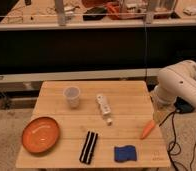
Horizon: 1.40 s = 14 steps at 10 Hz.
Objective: Wipe the white sponge on the table
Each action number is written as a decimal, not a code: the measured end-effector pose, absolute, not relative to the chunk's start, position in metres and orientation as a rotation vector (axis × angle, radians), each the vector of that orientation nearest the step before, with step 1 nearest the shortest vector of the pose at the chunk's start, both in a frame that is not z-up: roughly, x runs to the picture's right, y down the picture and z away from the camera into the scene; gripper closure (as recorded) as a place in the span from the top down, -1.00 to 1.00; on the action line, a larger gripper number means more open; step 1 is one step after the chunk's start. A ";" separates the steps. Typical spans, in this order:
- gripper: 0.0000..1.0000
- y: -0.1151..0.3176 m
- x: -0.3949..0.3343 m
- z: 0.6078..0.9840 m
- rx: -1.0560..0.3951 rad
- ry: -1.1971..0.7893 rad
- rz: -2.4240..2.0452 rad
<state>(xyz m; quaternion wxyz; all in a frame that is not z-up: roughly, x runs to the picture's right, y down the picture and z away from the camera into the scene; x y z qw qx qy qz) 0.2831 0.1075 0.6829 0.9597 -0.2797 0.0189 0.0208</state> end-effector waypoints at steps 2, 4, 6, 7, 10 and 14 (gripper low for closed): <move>0.60 0.118 0.279 0.672 -0.556 0.029 0.053; 0.60 0.122 0.277 0.669 -0.551 0.025 0.055; 0.60 0.127 0.270 0.665 -0.535 0.019 0.049; 0.60 0.131 0.268 0.663 -0.530 0.018 0.048; 0.60 0.137 0.259 0.660 -0.518 0.009 0.034; 0.60 0.151 0.249 0.660 -0.510 -0.005 0.000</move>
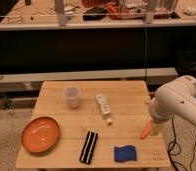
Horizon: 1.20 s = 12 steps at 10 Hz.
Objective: Wipe the white sponge on the table
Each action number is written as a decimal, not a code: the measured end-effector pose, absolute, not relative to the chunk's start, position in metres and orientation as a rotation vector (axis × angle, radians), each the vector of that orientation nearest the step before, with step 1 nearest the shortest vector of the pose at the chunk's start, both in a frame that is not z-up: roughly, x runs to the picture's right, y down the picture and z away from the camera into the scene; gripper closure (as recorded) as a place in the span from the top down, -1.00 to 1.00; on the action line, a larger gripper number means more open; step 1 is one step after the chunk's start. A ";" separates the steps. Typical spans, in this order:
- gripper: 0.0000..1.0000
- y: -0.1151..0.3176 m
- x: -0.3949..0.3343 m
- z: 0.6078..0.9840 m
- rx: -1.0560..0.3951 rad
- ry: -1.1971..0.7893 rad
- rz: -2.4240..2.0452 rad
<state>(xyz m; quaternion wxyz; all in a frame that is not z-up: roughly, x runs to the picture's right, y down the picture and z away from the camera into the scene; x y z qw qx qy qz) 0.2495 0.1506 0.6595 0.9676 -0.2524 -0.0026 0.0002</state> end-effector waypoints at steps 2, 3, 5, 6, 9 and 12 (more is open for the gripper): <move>0.60 0.161 0.238 0.663 -0.511 -0.021 -0.040; 0.60 0.163 0.234 0.664 -0.511 -0.026 -0.054; 0.60 0.170 0.231 0.665 -0.512 -0.034 -0.069; 0.60 0.175 0.229 0.666 -0.513 -0.039 -0.084; 0.60 0.193 0.214 0.672 -0.524 -0.066 -0.137; 0.60 0.209 0.205 0.678 -0.534 -0.091 -0.176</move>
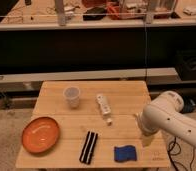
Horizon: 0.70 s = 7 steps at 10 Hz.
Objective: Wipe the white sponge on the table
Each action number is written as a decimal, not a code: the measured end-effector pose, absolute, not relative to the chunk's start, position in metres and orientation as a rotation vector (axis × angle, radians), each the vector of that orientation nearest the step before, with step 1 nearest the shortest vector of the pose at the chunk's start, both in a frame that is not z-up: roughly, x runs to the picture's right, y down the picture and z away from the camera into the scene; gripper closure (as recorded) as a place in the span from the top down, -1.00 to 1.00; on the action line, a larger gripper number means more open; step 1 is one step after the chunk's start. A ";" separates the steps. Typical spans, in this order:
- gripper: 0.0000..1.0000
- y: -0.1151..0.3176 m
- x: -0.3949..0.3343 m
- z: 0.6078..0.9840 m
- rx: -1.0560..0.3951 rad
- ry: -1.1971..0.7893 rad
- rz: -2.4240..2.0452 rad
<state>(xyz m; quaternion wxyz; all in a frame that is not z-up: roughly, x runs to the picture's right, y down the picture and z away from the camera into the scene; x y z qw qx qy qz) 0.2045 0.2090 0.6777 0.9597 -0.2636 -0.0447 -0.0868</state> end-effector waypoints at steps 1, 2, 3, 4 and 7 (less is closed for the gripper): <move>0.60 0.213 0.203 0.679 -0.538 -0.095 -0.185; 0.60 0.220 0.198 0.686 -0.544 -0.112 -0.206; 0.60 0.226 0.193 0.691 -0.549 -0.126 -0.224; 0.60 0.231 0.190 0.695 -0.553 -0.134 -0.236; 0.60 0.237 0.188 0.700 -0.561 -0.155 -0.263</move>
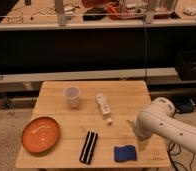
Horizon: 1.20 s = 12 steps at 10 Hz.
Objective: Wipe the white sponge on the table
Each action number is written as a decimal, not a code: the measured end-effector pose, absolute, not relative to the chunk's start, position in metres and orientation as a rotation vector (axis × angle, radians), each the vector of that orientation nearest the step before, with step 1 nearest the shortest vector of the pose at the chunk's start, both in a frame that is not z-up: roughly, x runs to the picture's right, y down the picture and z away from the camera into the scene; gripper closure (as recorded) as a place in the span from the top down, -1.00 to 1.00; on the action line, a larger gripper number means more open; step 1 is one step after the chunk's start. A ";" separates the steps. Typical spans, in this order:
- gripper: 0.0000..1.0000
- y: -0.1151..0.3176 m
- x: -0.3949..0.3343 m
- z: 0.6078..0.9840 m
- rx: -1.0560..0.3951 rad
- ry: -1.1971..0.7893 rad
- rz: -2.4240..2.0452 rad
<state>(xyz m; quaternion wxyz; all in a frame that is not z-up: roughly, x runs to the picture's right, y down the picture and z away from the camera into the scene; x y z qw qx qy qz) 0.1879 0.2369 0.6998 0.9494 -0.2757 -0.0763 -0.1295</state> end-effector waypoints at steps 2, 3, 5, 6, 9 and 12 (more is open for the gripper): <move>0.60 0.251 0.183 0.715 -0.574 -0.191 -0.297; 0.60 0.256 0.182 0.721 -0.580 -0.206 -0.315; 0.60 0.261 0.181 0.726 -0.588 -0.222 -0.339; 0.60 0.266 0.180 0.729 -0.595 -0.232 -0.350; 0.60 0.292 0.178 0.750 -0.609 -0.268 -0.397; 0.60 0.301 0.177 0.754 -0.618 -0.287 -0.435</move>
